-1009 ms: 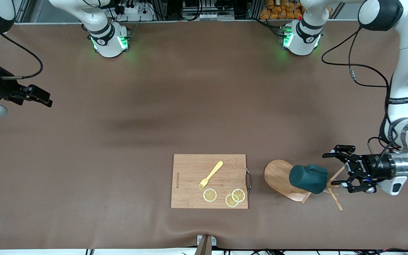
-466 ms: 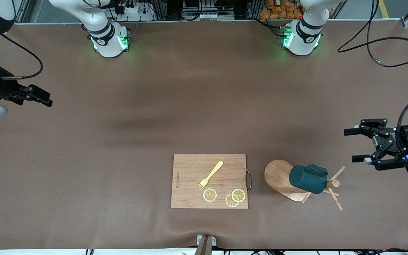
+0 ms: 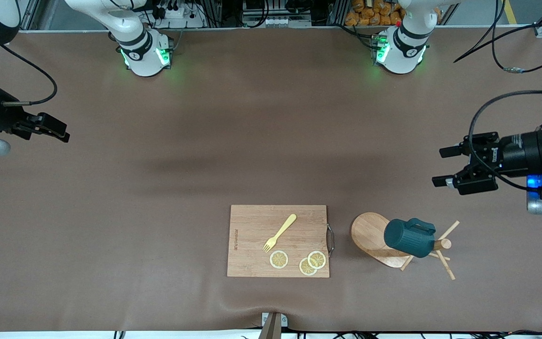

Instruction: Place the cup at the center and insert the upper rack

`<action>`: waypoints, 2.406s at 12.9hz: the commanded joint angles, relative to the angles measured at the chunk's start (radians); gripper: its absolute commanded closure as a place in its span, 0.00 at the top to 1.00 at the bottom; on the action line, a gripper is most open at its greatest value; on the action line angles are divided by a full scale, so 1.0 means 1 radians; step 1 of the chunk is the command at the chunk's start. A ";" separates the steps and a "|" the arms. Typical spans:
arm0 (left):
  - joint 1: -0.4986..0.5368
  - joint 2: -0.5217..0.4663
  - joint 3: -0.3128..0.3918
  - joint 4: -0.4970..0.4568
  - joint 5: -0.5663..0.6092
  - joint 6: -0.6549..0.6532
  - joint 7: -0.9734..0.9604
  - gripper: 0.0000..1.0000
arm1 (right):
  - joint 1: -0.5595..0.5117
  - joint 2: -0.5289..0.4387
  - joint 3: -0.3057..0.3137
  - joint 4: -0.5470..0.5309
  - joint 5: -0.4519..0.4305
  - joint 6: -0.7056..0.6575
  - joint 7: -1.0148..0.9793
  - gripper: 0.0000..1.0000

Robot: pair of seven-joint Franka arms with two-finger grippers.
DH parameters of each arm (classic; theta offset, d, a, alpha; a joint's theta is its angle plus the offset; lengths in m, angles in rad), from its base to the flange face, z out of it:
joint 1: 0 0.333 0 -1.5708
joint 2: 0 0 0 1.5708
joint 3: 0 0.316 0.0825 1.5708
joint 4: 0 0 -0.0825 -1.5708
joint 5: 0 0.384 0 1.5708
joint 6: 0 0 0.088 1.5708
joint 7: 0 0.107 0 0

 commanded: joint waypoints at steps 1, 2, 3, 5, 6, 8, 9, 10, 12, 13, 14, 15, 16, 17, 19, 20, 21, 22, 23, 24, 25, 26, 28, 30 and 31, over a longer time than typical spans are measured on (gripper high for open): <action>0.012 -0.051 -0.061 -0.039 0.175 -0.009 0.025 1.00 | -0.004 -0.023 0.002 -0.020 -0.002 0.003 -0.008 1.00; 0.012 -0.051 -0.090 -0.039 0.260 -0.015 0.047 1.00 | -0.004 -0.023 0.002 -0.020 -0.002 0.003 -0.008 1.00; 0.009 -0.051 -0.122 -0.040 0.342 -0.015 0.047 1.00 | -0.004 -0.022 0.002 -0.020 -0.002 0.003 -0.008 1.00; -0.013 -0.080 -0.198 -0.071 0.543 -0.017 0.049 1.00 | -0.004 -0.023 0.002 -0.020 -0.002 0.003 -0.008 1.00; -0.011 -0.084 -0.225 -0.074 0.576 -0.018 0.053 1.00 | -0.004 -0.022 0.002 -0.020 -0.002 0.003 -0.008 1.00; -0.013 -0.102 -0.220 -0.074 0.581 -0.023 0.085 1.00 | -0.004 -0.022 0.002 -0.020 -0.002 0.003 -0.008 1.00; -0.011 -0.119 -0.213 -0.085 0.580 -0.023 0.154 1.00 | -0.004 -0.022 0.002 -0.020 -0.002 0.003 -0.008 1.00; -0.021 -0.136 -0.167 -0.094 0.578 -0.018 0.233 1.00 | -0.004 -0.022 0.002 -0.020 -0.002 0.003 -0.008 1.00; -0.085 -0.186 -0.031 -0.135 0.576 -0.015 0.390 1.00 | -0.004 -0.022 0.002 -0.020 -0.002 0.003 -0.008 1.00; -0.102 -0.208 0.014 -0.155 0.579 -0.009 0.457 1.00 | -0.004 -0.022 0.002 -0.020 -0.002 0.003 -0.008 1.00; -0.126 -0.232 0.060 -0.175 0.580 -0.009 0.498 1.00 | -0.004 -0.022 0.002 -0.020 -0.002 0.003 -0.008 1.00; -0.152 -0.264 0.101 -0.209 0.580 -0.005 0.536 1.00 | -0.004 -0.022 0.002 -0.021 -0.002 0.003 -0.008 1.00; -0.163 -0.287 0.131 -0.239 0.580 0.008 0.605 1.00 | -0.004 -0.022 0.002 -0.021 -0.002 0.003 -0.008 1.00; -0.165 -0.294 0.154 -0.249 0.580 0.011 0.689 1.00 | -0.004 -0.022 0.002 -0.020 -0.002 0.003 -0.008 1.00; -0.162 -0.329 0.159 -0.287 0.581 0.012 0.733 1.00 | -0.004 -0.022 0.002 -0.020 -0.002 0.003 -0.008 1.00; -0.163 -0.337 0.160 -0.290 0.581 0.012 0.740 1.00 | -0.004 -0.022 0.000 -0.020 -0.002 0.003 -0.008 1.00; -0.169 -0.340 0.171 -0.290 0.583 0.014 0.736 1.00 | -0.004 -0.022 0.002 -0.020 -0.002 0.003 -0.008 1.00; -0.180 -0.344 0.178 -0.290 0.595 0.014 0.739 1.00 | -0.004 -0.022 0.002 -0.021 -0.002 0.002 -0.008 1.00; -0.182 -0.351 0.180 -0.289 0.598 0.014 0.733 1.00 | -0.004 -0.022 0.002 -0.020 -0.002 0.002 -0.008 1.00; -0.183 -0.358 0.180 -0.290 0.599 0.014 0.734 1.00 | -0.004 -0.022 0.000 -0.021 -0.002 0.003 -0.008 1.00; -0.185 -0.376 0.180 -0.292 0.599 0.012 0.734 1.00 | -0.004 -0.022 0.002 -0.021 -0.002 0.003 -0.008 1.00; -0.189 -0.390 0.180 -0.305 0.602 0.006 0.728 1.00 | -0.004 -0.022 0.002 -0.020 -0.002 0.003 -0.008 1.00; -0.208 -0.426 0.178 -0.361 0.635 0.008 0.739 1.00 | -0.004 -0.022 0.000 -0.020 -0.002 0.003 -0.008 1.00; -0.209 -0.449 0.178 -0.376 0.636 0.008 0.734 1.00 | -0.006 -0.022 0.000 -0.021 -0.002 0.003 -0.008 1.00; -0.209 -0.459 0.178 -0.385 0.636 0.014 0.728 1.00 | -0.010 -0.019 0.000 -0.021 -0.002 0.003 -0.008 1.00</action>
